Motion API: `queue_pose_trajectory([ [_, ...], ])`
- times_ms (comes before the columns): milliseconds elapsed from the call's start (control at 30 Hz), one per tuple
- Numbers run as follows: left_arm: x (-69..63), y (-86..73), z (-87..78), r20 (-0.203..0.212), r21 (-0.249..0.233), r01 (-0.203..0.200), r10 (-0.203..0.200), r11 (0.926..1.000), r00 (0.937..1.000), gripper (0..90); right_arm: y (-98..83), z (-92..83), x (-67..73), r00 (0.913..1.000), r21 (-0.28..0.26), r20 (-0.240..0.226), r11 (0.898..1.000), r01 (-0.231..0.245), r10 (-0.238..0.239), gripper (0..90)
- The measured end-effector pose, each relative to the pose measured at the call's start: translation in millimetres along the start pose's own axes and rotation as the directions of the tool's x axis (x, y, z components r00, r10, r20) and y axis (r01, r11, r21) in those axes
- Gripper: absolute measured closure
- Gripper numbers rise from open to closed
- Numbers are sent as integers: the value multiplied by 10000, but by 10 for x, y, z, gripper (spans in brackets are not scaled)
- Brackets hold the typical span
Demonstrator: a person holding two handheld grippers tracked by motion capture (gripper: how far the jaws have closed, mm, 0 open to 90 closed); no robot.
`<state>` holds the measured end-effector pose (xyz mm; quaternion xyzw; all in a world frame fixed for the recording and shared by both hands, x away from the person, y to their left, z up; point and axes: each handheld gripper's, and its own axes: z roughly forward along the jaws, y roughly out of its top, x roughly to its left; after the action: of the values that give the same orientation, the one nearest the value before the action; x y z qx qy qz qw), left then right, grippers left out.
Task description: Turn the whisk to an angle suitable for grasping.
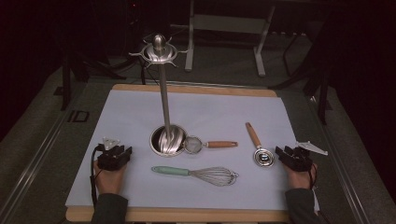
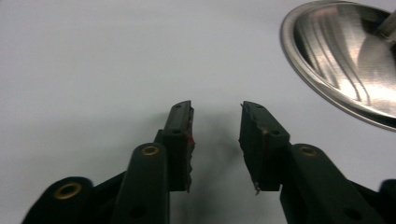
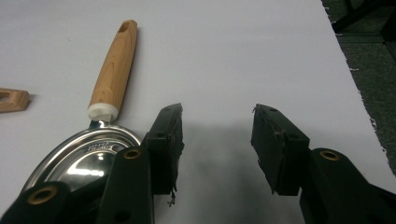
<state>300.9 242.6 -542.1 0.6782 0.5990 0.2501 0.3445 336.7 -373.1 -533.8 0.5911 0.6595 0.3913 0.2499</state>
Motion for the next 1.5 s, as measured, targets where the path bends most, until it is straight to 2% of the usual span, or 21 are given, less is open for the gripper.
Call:
queue_pose_trajectory([
  [33, -15, -2, -2, 54, -24, -188, 188, 9998, 9998, 659, -1, -1, 0, 10000, -16, -48, 10000, 38, -38, 556],
  [200, -25, -3, -5, 138, -35, -315, 315, 9995, 9994, 659, -1, -10, 12, 9997, -82, -100, 9997, 233, -233, 564],
  [300, -25, -3, -3, 179, -21, -327, 328, 9995, 9993, 664, -2, -24, -3, 9997, -147, -213, 9999, 76, -79, 569],
  [367, -26, -3, -2, 217, -19, -363, 363, 9993, 9991, 670, -2, -59, -13, 9990, -176, -436, 9997, -148, 140, 590],
  [567, -25, -3, -1, 246, -7, -369, 369, 9993, 9990, 667, 34, -132, 37, 9963, -88, -857, 9999, 71, -78, 603],
  [633, -23, -4, -4, 270, -40, -339, 340, 9994, 9991, 660, 60, -167, 87, 9946, -25, -1001, 9997, 263, -264, 622],
  [833, -20, -6, -9, 320, -77, -360, 362, 9993, 9988, 657, 176, -248, 275, 9804, 224, -1653, 9934, 1125, -1073, 618],
  [900, -23, -5, -9, 315, -57, -430, 432, 9991, 9986, 657, 267, -258, 391, 9699, 310, -1998, 9884, 1485, -1394, 600],
  [933, -24, -6, -9, 318, -69, -438, 440, 9990, 9985, 657, 267, -258, 391, 9699, 310, -1998, 9884, 1485, -1394, 600],
  [1033, -23, -6, -9, 331, -78, -430, 433, 9990, 9985, 657, 330, -253, 513, 9569, 348, -2305, 9813, 1895, -1766, 567],
  [1067, -24, -7, -9, 324, -92, -426, 428, 9991, 9986, 657, 354, -246, 577, 9494, 453, -2444, 9757, 2146, -1975, 556],
  [1100, -24, -7, -9, 325, -92, -436, 439, 9990, 9985, 657, 386, -237, 683, 9369, 553, -2592, 9649, 2568, -2345, 549],
  [1133, -25, -7, -9, 322, -91, -438, 440, 9990, 9985, 657, 386, -237, 683, 9369, 553, -2592, 9649, 2568, -2345, 549],
  [1167, -26, -7, -9, 318, -98, -437, 440, 9990, 9985, 656, 398, -234, 720, 9315, 567, -2650, 9603, 2731, -2492, 549],
  [1200, -27, -7, -9, 310, -100, -439, 442, 9990, 9985, 656, 418, -229, 780, 9222, 590, -2775, 9533, 2964, -2695, 548],
  [1300, -26, -8, -9, 307, -100, -434, 437, 9990, 9986, 656, 467, -218, 902, 9056, 614, -2992, 9411, 3326, -3006, 545],
  [1333, -26, -8, -9, 305, -100, -430, 433, 9990, 9986, 655, 494, -211, 960, 8965, 590, -3094, 9346, 3508, -3170, 545],
  [1367, -24, -8, -9, 304, -94, -435, 437, 9990, 9986, 654, 502, -208, 980, 8939, 577, -3133, 9331, 3549, -3206, 545],
  [1433, -23, -8, -8, 297, -90, -416, 419, 9991, 9987, 651, 553, -200, 1105, 8767, 578, -3364, 9217, 3835, -3437, 548],
  [1467, -23, -8, -8, 295, -90, -410, 413, 9991, 9987, 651, 553, -200, 1105, 8767, 578, -3364, 9217, 3835, -3437, 548],
  [1500, -23, -7, -8, 299, -86, -405, 407, 9991, 9987, 649, 583, -200, 1176, 8647, 532, -3517, 9146, 4009, -3586, 554],
])
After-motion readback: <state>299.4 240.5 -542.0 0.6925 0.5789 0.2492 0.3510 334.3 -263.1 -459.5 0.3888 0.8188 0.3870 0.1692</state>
